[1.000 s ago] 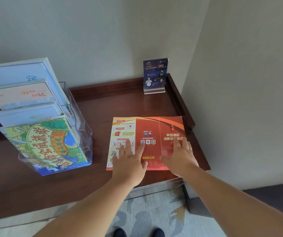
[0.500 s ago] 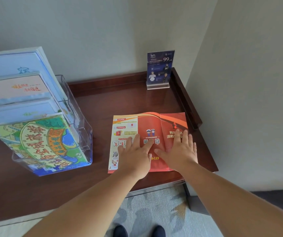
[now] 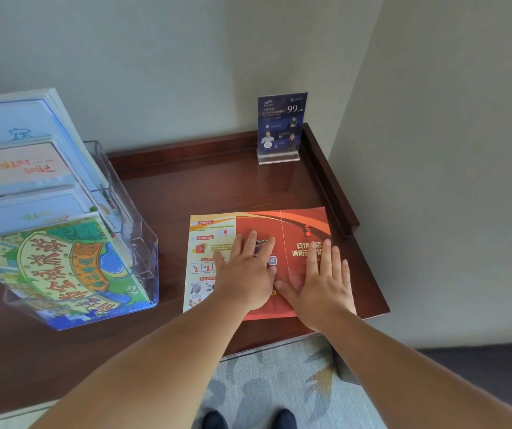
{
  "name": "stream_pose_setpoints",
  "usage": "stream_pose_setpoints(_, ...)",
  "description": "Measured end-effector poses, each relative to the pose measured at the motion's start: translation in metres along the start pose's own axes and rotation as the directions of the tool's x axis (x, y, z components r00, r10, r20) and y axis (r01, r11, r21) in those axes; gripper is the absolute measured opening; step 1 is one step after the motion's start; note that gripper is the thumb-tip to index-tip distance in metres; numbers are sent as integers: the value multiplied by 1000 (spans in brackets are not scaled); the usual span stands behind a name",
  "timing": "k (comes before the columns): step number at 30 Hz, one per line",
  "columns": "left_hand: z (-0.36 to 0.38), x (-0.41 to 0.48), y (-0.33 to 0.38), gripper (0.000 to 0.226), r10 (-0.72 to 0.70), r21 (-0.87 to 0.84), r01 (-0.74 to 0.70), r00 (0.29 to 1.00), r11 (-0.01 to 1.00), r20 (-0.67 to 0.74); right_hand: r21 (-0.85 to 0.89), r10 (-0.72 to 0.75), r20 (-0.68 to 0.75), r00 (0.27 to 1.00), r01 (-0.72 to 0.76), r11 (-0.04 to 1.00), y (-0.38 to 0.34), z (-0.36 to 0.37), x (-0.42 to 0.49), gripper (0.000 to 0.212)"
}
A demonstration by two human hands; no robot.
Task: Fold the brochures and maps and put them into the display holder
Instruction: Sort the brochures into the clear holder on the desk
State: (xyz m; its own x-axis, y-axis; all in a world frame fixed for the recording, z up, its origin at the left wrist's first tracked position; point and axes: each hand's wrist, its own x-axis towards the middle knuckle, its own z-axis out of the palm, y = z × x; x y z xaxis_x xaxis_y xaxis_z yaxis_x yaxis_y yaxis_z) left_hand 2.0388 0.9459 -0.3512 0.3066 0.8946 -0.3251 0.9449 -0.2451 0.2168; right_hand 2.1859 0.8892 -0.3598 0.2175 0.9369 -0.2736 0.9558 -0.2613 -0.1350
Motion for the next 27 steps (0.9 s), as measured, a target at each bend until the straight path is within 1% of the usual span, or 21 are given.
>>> stream_pose_setpoints(5,0,0,0,58,-1,-31,0,1000,1000,-18,-14,-7,-18,1000,6,1000,-3,4,1,97)
stream_pose_setpoints(8,-4,0,2,59,-4,-34,2,997,999,-76,8,-9,-14,1000,9,1000,-2,2,2,94)
stream_pose_setpoints(9,-6,2,3,59,15,-13,-16,996,1000,-93,9,-14,-14,1000,14,1000,-1,1,2,95)
stream_pose_setpoints(11,-11,8,5,58,39,23,-37,996,999,-85,0,-21,-13,1000,21,1000,0,0,0,99)
stream_pose_setpoints(13,-17,15,9,56,23,45,-19,997,999,-77,-9,-19,-15,1000,18,1000,0,-2,-1,103)
stream_pose_setpoints(15,-21,22,13,57,7,67,1,994,998,-110,-35,-33,-25,999,32,999,-3,-3,-1,104)
stream_pose_setpoints(18,-25,32,17,59,-19,60,28,988,998,-152,-33,-96,-29,995,95,995,-10,-2,-2,105)
stream_pose_setpoints(20,-29,42,19,58,-12,60,22,986,998,-168,-19,-108,-12,994,108,994,-11,1,-4,106)
stream_pose_setpoints(23,-37,60,20,52,22,65,-11,985,998,-171,-12,-120,-7,993,120,993,-9,6,-6,107)
stream_pose_setpoints(27,-49,83,31,42,-20,19,23,983,1000,-182,0,-122,-26,992,122,993,-8,9,-6,108)
